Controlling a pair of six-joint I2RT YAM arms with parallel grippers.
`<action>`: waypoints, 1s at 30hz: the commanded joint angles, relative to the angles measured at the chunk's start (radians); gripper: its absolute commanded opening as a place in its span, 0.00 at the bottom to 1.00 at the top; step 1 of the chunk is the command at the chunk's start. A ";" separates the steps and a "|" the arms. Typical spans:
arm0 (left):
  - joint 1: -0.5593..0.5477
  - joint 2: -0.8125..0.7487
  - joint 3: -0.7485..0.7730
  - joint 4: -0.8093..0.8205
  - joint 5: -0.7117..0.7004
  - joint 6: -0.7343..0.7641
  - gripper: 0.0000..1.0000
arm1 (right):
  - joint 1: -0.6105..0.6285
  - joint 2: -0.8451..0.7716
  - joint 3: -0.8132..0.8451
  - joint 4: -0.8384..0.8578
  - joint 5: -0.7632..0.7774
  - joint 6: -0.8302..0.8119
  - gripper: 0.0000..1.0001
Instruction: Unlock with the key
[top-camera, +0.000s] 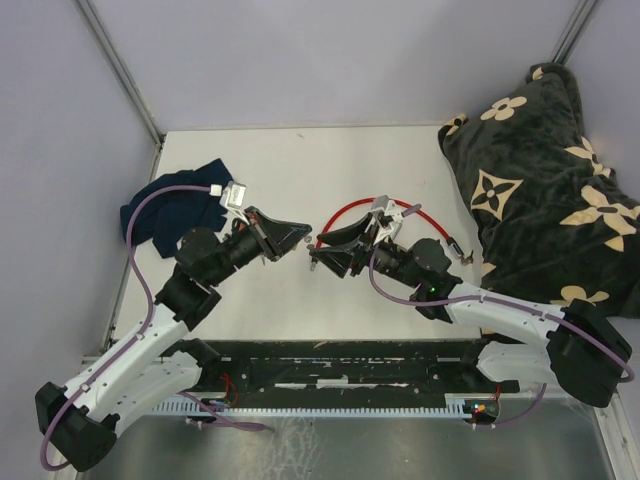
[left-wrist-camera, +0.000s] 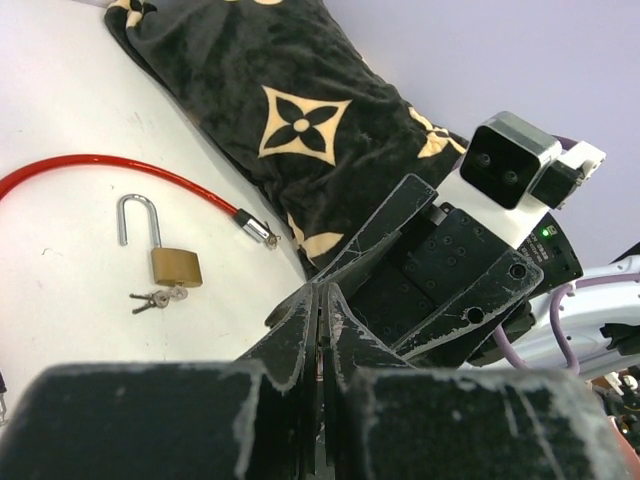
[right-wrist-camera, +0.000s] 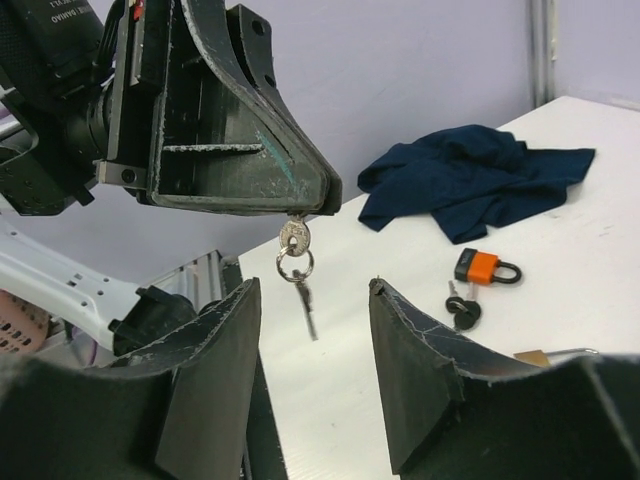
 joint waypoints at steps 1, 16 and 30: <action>0.001 -0.016 -0.019 0.084 0.018 0.016 0.03 | -0.008 0.031 0.062 0.071 -0.070 0.083 0.56; 0.001 0.006 -0.053 0.190 0.074 -0.058 0.03 | -0.022 0.078 0.064 0.224 -0.081 0.201 0.55; 0.001 -0.001 -0.068 0.204 0.053 -0.077 0.03 | -0.047 0.116 0.059 0.315 -0.129 0.288 0.28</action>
